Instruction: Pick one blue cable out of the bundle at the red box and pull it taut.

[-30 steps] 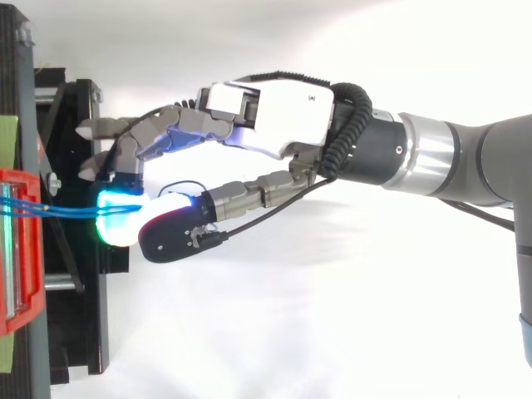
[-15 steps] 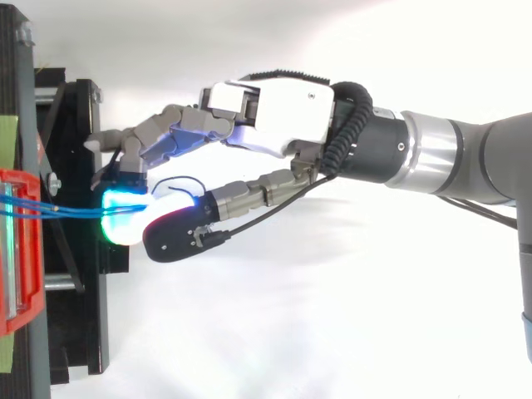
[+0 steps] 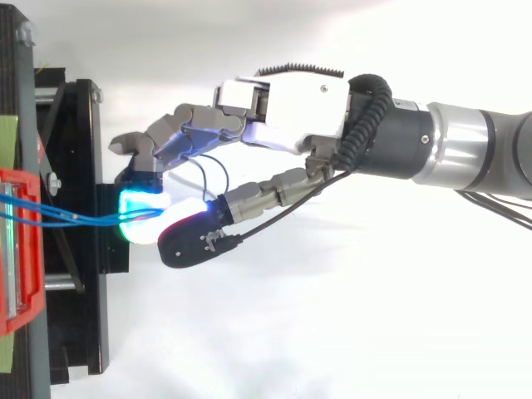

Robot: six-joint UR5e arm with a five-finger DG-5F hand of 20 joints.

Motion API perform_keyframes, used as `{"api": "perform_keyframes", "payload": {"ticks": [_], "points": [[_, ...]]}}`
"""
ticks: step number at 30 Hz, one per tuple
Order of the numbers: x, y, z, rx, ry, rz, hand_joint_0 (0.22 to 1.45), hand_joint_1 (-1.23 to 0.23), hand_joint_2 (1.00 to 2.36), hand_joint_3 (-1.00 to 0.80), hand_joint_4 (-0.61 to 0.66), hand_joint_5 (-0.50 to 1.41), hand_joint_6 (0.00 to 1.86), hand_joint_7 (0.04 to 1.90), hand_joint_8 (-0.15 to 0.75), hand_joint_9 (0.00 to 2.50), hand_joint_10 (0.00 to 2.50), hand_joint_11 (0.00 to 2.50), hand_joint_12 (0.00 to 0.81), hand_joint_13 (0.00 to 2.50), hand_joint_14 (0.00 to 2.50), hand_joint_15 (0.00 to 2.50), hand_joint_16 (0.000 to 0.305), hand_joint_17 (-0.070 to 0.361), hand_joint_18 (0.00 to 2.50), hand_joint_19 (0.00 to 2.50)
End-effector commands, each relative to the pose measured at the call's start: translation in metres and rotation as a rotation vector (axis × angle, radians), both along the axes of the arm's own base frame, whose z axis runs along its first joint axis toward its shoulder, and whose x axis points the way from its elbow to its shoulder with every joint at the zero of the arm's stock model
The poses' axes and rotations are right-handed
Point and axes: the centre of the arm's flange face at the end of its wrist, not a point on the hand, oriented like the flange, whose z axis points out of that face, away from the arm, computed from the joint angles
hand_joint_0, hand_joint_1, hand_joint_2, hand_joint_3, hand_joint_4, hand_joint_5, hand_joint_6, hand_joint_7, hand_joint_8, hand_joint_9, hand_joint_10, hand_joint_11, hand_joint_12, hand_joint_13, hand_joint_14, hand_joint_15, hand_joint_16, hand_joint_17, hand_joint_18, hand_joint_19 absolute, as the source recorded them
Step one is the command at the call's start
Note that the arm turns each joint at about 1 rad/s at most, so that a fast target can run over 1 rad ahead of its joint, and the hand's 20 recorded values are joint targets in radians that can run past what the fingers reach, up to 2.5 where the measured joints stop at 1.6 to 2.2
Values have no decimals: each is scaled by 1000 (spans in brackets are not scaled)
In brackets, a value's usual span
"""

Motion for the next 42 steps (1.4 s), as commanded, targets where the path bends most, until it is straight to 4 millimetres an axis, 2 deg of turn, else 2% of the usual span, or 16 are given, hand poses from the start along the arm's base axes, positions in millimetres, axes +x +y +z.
{"api": "perform_keyframes", "payload": {"ticks": [1,13,20,25,32,42], "points": [[-4,0,6,-1,25,0,675,-845,1018,-187,88,-181,884,820,335,578,7,285,366,267,1,59,56,125,289,48],[-20,-2,32,-9,126,0,681,-885,1013,-312,126,-186,884,827,329,563,8,283,366,248,1,49,56,126,269,47],[-22,-2,30,-12,144,-5,568,-826,1000,-491,176,-182,867,859,335,552,6,268,369,223,0,65,57,129,218,95],[-22,-2,32,-12,140,-3,521,-739,1000,-500,170,-174,855,820,345,553,5,279,377,209,2,78,60,134,186,119],[-21,-2,32,-9,139,-5,579,-639,1010,-362,149,-160,840,886,347,592,6,279,362,209,2,73,57,128,171,133],[-16,-2,41,-7,121,-1,585,-661,1013,-159,165,-168,864,921,362,599,5,284,376,227,2,71,60,135,203,119]]}}
